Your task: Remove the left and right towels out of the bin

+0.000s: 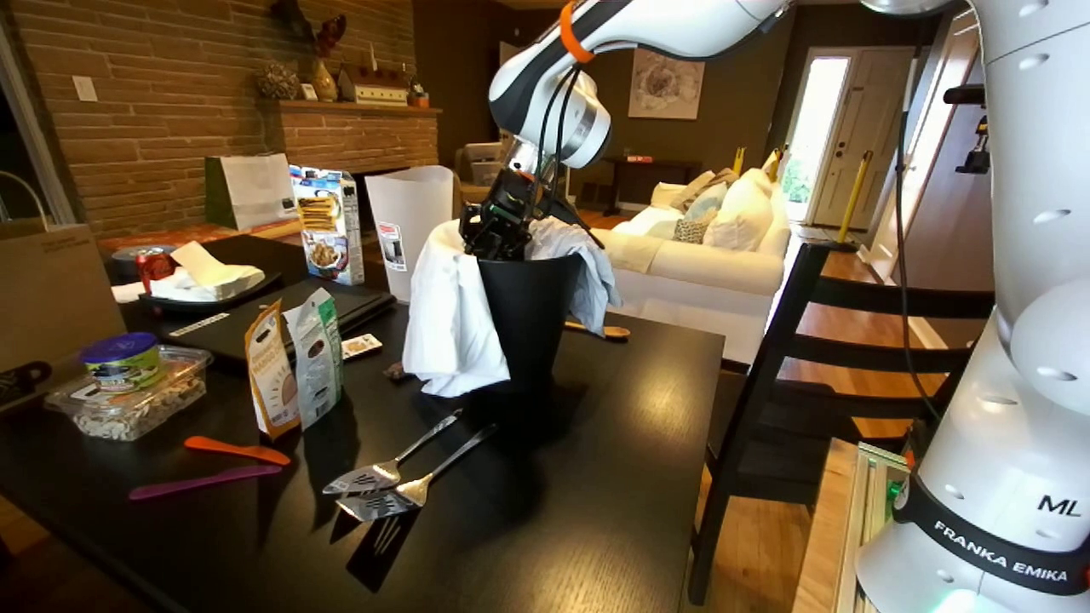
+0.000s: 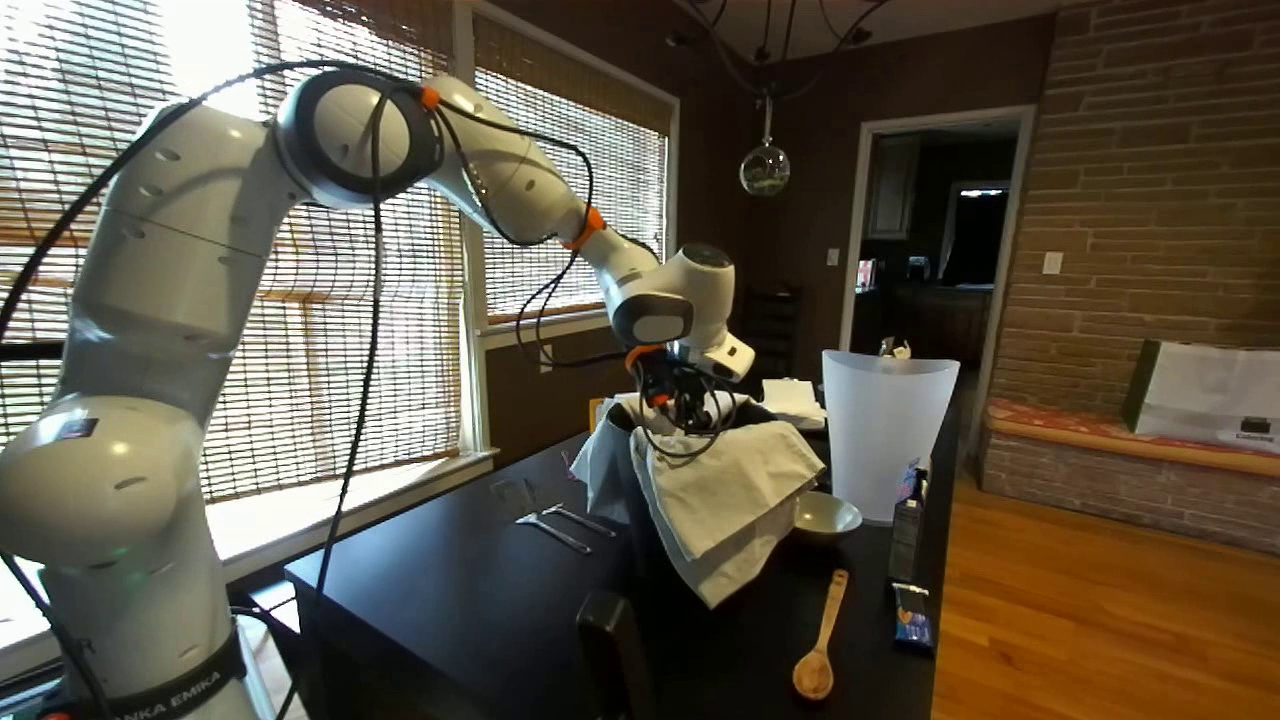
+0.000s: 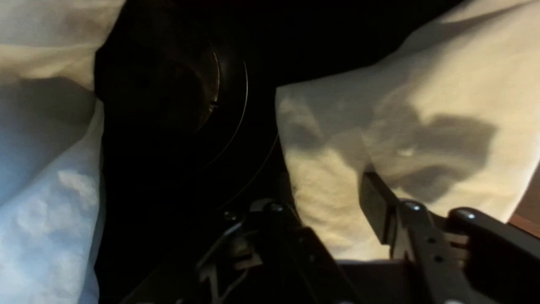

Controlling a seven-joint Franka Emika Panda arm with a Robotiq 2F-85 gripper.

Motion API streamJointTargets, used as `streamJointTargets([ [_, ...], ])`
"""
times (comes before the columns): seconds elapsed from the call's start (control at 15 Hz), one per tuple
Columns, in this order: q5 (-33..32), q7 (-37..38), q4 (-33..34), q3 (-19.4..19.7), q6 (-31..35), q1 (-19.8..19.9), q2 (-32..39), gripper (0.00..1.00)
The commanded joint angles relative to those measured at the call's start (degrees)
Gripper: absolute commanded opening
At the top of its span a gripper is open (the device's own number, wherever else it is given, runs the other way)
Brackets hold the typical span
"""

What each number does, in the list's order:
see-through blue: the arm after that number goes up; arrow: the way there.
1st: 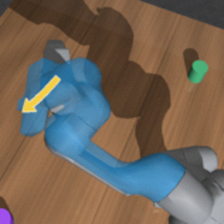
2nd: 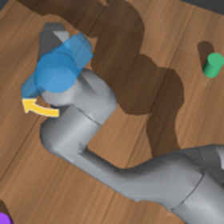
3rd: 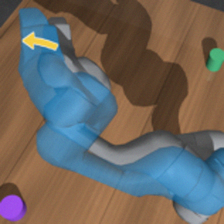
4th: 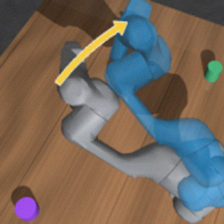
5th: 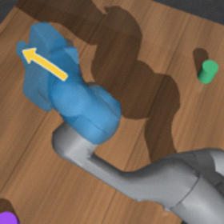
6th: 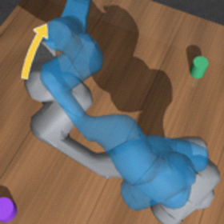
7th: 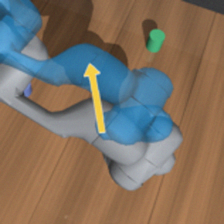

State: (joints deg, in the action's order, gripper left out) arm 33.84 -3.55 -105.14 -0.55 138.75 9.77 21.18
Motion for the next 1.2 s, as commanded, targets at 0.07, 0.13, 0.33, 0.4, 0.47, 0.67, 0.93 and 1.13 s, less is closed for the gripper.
streamJointTargets([
  [0.07, 2.2, -1.6, 2.6, -0.9, -1.0, 1.0, 1.3, 0.09],
  [0.13, 2.2, -1.3, 2.7, -0.8, -1.1, 1.0, 1.2, 0.01],
  [0.33, 2.0, -0.9, 3.3, -0.7, -1.5, 1.0, 0.8, 0.0],
  [0.4, 1.9, -0.8, 3.6, -0.7, -1.6, 1.0, 0.7, 0.0],
  [0.47, 1.9, -0.8, 3.9, -0.7, -1.7, 1.0, 0.5, 0.0],
  [0.67, 1.7, -0.5, 4.7, -0.6, -2.6, 1.0, -0.4, 0.0],
  [0.93, 0.3, -1.4, 5.6, -0.1, -4.3, 0.9, -0.8, 0.16],
  [1.13, 1.3, -5.9, 4.8, -0.4, -4.7, 1.8, 0.0, 0.4],
])
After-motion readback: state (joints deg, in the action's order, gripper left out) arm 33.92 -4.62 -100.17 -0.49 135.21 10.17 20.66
